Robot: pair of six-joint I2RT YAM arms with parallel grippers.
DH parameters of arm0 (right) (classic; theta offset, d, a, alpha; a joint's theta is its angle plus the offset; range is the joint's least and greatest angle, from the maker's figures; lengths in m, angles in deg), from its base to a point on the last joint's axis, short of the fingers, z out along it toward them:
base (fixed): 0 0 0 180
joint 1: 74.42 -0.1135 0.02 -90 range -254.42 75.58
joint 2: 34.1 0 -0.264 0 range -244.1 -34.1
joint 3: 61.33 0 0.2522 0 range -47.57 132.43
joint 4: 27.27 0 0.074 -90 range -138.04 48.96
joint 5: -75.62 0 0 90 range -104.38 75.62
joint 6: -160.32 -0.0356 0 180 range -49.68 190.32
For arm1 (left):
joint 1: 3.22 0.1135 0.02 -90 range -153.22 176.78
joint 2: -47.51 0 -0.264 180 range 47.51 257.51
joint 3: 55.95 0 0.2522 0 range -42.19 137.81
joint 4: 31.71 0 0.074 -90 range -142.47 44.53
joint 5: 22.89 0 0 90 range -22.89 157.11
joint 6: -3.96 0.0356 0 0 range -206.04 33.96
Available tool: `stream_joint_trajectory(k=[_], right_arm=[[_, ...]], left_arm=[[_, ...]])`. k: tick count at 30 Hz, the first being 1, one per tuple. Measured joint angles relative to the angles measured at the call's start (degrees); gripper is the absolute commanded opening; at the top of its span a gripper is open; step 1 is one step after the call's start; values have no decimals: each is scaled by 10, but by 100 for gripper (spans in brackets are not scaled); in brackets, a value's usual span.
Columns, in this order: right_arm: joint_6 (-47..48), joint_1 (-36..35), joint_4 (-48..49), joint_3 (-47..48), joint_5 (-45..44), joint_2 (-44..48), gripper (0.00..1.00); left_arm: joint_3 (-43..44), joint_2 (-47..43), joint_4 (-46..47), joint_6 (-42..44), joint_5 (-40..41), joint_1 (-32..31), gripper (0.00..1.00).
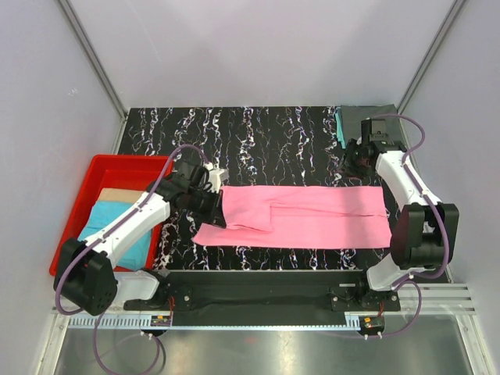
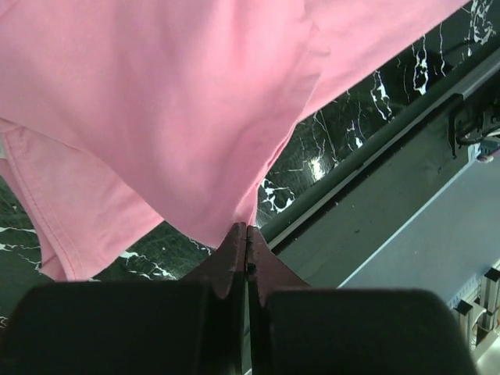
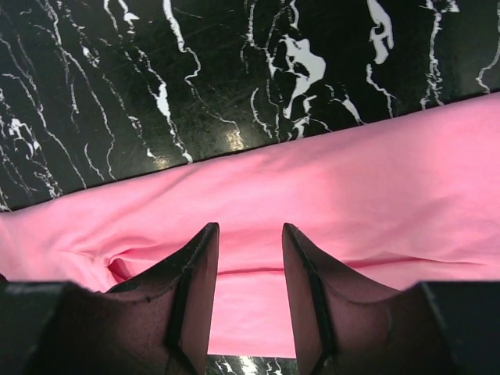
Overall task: Fold and stack the t-shirts
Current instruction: Fold the tshirt
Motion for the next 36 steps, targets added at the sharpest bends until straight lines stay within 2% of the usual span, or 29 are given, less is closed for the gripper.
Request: stream_joint_trajectory(k=[8, 16, 24, 26, 27, 28, 31, 36], right_arm=[[-2, 52, -18, 0, -19, 5, 46], [-5, 135, -32, 0, -27, 8, 47], [-54, 158, -52, 0, -75, 8, 48], [-70, 170, -54, -5, -82, 9, 48], [-78, 179, -55, -10, -85, 10, 49], [-84, 186, -56, -14, -86, 10, 49], [-110, 215, -65, -29, -93, 10, 48], [-145, 238, -79, -35, -97, -15, 45]], left_arm=[[-18, 4, -20, -12, -1, -12, 0], [-18, 8, -62, -49, 105, -54, 0], [-13, 48, -86, -78, 192, -91, 0], [-13, 51, -87, -81, 200, -94, 17], [-13, 53, -89, -83, 205, -95, 34], [-12, 55, -91, -83, 209, -96, 38], [14, 66, -115, -90, 230, -96, 50], [118, 98, -101, -98, 260, -67, 50]])
